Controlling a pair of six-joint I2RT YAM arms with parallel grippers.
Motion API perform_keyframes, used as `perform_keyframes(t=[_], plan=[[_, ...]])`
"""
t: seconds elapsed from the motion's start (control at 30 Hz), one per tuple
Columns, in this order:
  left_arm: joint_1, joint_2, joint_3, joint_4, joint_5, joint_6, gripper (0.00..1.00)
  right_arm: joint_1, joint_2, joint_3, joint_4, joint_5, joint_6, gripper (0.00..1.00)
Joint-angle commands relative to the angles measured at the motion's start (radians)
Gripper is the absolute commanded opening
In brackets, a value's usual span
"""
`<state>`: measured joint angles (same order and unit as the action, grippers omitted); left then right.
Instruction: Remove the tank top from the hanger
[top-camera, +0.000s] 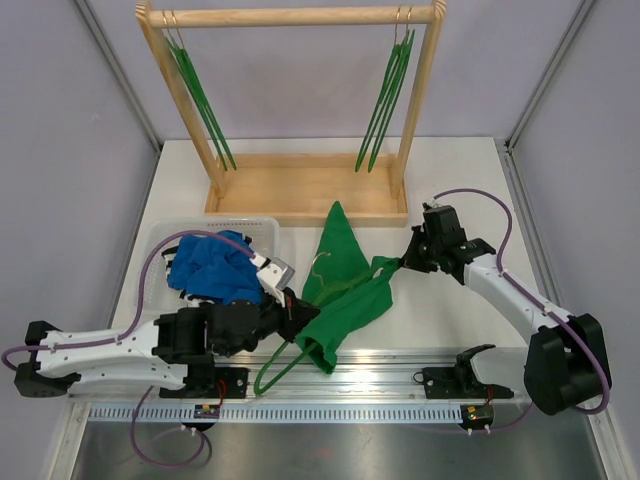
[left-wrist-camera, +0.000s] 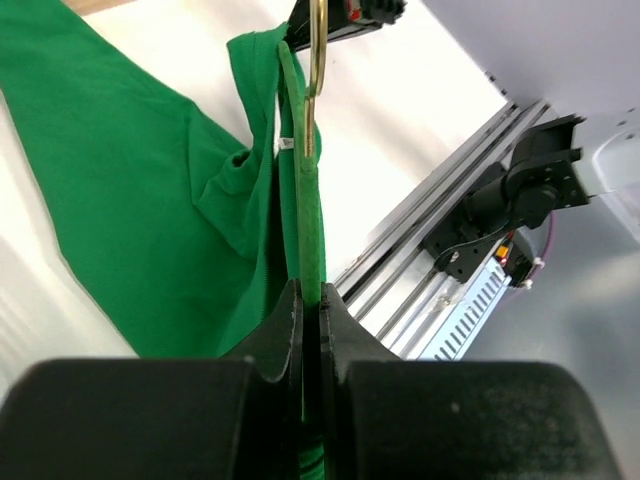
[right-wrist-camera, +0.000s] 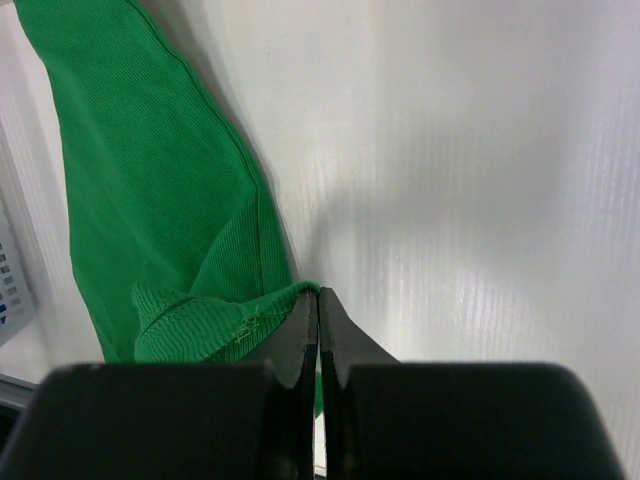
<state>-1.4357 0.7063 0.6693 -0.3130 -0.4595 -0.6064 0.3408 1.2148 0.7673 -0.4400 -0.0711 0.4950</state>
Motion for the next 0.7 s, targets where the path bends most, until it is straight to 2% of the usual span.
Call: perform_keyframes(t=[0.0,0.13,0.23,0.27,0.3,0.37,0.4,0.5,0.6,0.67], plan=[[-0.022,-0.099,0.029,0.062,0.004,0.007,0.00,-0.055,0.048,0.032,0.014,0.151,-0.082,0.00],[-0.022,-0.200,-0.011,0.084,-0.065,0.019,0.00,-0.072,0.029,0.004,0.024,0.059,-0.076,0.00],[-0.022,-0.289,-0.060,0.198,-0.087,0.060,0.00,-0.071,-0.020,-0.011,0.018,-0.028,-0.056,0.00],[-0.022,-0.313,-0.086,0.231,-0.091,0.074,0.00,-0.072,-0.043,-0.020,0.027,-0.073,-0.046,0.00],[-0.022,-0.315,-0.094,0.295,-0.090,0.103,0.00,-0.072,-0.094,-0.042,0.037,-0.181,-0.038,0.00],[-0.022,-0.294,-0.106,0.377,-0.056,0.149,0.00,-0.071,-0.161,-0.069,0.095,-0.319,0.011,0.00],[-0.022,-0.277,-0.106,0.464,-0.045,0.198,0.00,-0.071,-0.232,-0.086,0.119,-0.463,0.036,0.00],[-0.022,-0.196,-0.082,0.621,-0.013,0.317,0.00,-0.060,-0.354,-0.128,0.213,-0.704,0.126,0.00],[-0.022,-0.107,-0.042,0.777,-0.030,0.466,0.00,-0.004,-0.457,-0.116,0.239,-0.803,0.171,0.00],[-0.022,-0.061,-0.013,0.906,-0.077,0.542,0.00,0.071,-0.498,-0.080,0.100,-0.767,0.089,0.00]])
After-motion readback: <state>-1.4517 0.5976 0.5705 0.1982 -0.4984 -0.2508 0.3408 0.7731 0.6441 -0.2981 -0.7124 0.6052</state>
